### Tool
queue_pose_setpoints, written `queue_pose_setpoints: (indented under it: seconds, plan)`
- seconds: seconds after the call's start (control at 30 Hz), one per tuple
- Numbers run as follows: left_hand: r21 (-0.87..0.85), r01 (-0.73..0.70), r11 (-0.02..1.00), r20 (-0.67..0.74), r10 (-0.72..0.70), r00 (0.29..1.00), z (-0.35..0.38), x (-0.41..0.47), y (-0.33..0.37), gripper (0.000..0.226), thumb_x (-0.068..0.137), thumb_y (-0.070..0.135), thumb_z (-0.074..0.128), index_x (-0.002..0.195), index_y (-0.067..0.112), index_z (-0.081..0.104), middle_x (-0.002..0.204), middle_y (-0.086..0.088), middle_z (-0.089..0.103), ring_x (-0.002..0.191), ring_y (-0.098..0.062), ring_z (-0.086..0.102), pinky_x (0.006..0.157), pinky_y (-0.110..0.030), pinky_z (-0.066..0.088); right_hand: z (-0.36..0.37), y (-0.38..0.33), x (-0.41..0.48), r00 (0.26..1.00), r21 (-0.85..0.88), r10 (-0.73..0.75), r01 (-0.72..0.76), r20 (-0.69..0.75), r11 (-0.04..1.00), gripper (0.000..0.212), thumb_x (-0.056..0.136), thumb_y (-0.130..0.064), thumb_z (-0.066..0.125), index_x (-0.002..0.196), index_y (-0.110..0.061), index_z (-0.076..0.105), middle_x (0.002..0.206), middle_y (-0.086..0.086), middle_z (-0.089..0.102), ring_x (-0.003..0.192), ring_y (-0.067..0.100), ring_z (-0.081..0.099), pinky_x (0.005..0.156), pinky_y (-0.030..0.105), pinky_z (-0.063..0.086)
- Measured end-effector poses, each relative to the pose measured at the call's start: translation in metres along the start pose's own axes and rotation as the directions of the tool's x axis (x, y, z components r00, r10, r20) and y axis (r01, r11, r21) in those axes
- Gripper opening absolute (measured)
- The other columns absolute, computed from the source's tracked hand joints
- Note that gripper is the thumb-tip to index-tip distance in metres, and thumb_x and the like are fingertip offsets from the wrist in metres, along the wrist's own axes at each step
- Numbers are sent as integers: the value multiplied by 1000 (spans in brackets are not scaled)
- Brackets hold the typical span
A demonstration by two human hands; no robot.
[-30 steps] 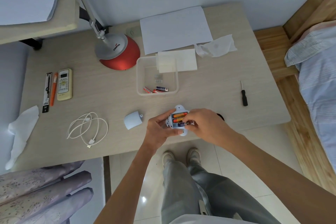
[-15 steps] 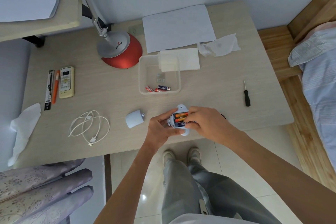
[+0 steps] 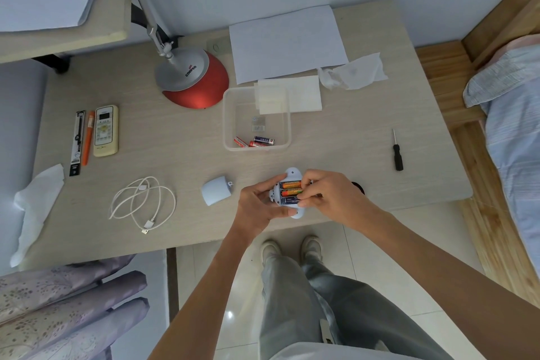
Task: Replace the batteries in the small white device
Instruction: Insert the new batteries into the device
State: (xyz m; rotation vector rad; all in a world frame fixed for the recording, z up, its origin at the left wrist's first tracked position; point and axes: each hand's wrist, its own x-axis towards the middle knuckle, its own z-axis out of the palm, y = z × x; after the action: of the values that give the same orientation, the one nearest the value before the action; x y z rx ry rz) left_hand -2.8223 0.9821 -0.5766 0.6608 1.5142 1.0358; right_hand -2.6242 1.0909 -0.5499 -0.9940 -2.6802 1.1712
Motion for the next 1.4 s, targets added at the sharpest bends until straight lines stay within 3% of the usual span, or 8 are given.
queue_pose_setpoints:
  seconds: [0.33,0.53,0.83,1.0,1.1,1.17,1.27,1.4]
  plan:
    - [-33,-3,999,-13,3,1000,1,0,-2,76,67,-15,92,137,6,69,122,0,80,112,-16,77,95,-30,63,3,8,-5,998,151,64,-59,-27,987,12,96,-24,77,99,-14,84,122,-11,49,98,5,61,80,10,51]
    - [-39,0,999,-9,0,1000,0,0,-2,77,67,-15,92,137,6,69,123,-1,80,113,-19,77,94,-31,63,6,3,0,990,151,122,-110,-72,982,7,92,-22,81,94,-15,83,120,-9,54,93,-9,58,77,6,47]
    - [-54,3,999,-4,-3,1000,0,-1,-3,78,66,-21,90,138,2,68,125,-2,79,113,-19,77,93,-33,64,6,-2,4,984,93,166,-160,-65,983,9,90,-22,84,96,-16,83,118,-8,54,84,-6,55,72,5,43]
    - [-44,0,999,-6,-1,1000,-1,0,-2,79,66,-19,91,139,2,68,125,-4,79,113,-18,77,91,-28,63,2,-8,11,979,65,200,-197,-41,978,6,87,-20,86,91,-19,82,114,-7,52,97,13,62,85,28,57]
    - [-29,-13,999,-8,13,1000,-1,1,-2,77,68,-15,91,139,4,68,129,-6,77,116,-19,76,93,-28,62,2,-10,13,975,87,215,-210,-55,974,8,85,-20,87,90,-19,80,112,-7,53,100,13,62,87,33,59]
    - [-24,-10,1000,-12,10,1000,-1,0,-2,75,69,-14,92,138,5,68,127,-4,78,116,-18,76,95,-30,63,3,-5,9,970,131,203,-187,-131,974,16,85,-23,87,99,-22,78,112,-7,55,91,10,61,81,29,59]
    - [-21,-6,1000,-11,6,1000,-1,-2,-1,76,68,-13,93,138,6,69,125,-1,79,115,-17,76,96,-32,63,5,8,-8,961,217,209,-167,-184,962,57,83,-31,87,134,-28,62,123,-10,55,88,5,62,72,18,53]
    - [-1,3,1000,-9,-3,1000,0,-3,1,77,67,-11,94,137,8,70,120,5,81,111,-12,77,91,-23,61,7,18,-27,973,168,228,-228,16,959,92,78,-26,88,155,-36,39,134,-18,51,114,1,56,92,23,51]
